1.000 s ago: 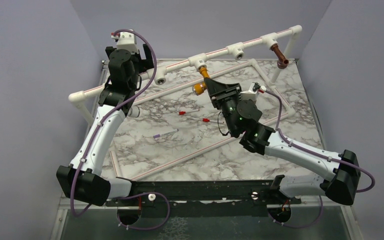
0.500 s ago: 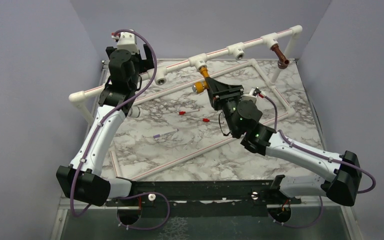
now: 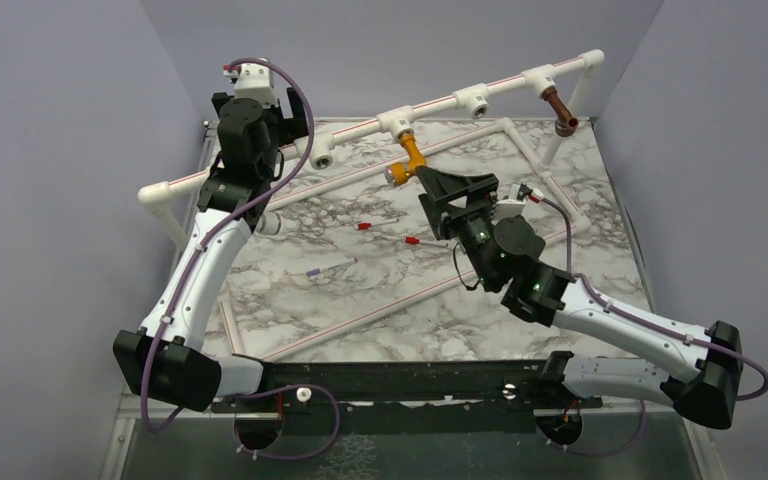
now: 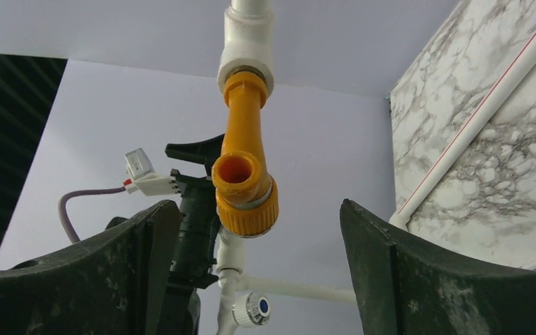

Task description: Install the water faucets

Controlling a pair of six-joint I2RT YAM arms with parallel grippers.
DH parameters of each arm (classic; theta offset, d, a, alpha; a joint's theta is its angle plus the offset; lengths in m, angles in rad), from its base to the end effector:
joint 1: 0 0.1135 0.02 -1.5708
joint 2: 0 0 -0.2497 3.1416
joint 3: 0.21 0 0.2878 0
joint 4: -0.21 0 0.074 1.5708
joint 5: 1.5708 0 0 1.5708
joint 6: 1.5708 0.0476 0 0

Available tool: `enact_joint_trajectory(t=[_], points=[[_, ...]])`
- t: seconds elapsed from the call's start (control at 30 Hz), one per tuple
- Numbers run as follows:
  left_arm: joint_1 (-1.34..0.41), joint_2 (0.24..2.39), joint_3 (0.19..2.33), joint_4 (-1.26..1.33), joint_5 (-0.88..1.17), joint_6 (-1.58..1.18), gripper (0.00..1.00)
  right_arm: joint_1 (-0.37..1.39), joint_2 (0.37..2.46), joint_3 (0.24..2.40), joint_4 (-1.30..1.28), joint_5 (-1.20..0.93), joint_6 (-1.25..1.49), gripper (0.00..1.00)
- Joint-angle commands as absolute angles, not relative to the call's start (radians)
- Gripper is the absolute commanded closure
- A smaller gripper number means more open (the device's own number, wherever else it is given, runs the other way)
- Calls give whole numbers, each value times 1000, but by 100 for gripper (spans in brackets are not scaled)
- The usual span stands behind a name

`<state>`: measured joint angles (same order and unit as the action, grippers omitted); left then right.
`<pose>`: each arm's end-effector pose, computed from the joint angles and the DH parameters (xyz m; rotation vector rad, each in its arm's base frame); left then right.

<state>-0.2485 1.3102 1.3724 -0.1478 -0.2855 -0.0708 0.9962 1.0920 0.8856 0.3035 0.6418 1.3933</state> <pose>0.3446 -0.0736 0.4219 -0.0699 1.6514 -0.0066 0.1893 0.2400 0.3470 0.8752 1.4284 1.4204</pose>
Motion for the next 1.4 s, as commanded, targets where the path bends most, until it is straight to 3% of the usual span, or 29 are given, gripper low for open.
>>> enact_joint_trajectory(t=[0.0,0.47,0.9,1.17,1.37], points=[[-241,1371,1320,-293,-244,-90,3,998,1012,855,310,635,1214,12],[-239,1372,1319,-292,-243,-91,3,999,874,898,197,575,333,12],[-238,1372,1319,-293,-245,-87,3,999,834,985,49,239,-750,12],[-239,1373,1321,-292,-240,-91,3,999,920,1038,-85,240,-1172,11],[-238,1377,1322,-293,-238,-91,3,999,993,1038,-10,277,-1402,11]])
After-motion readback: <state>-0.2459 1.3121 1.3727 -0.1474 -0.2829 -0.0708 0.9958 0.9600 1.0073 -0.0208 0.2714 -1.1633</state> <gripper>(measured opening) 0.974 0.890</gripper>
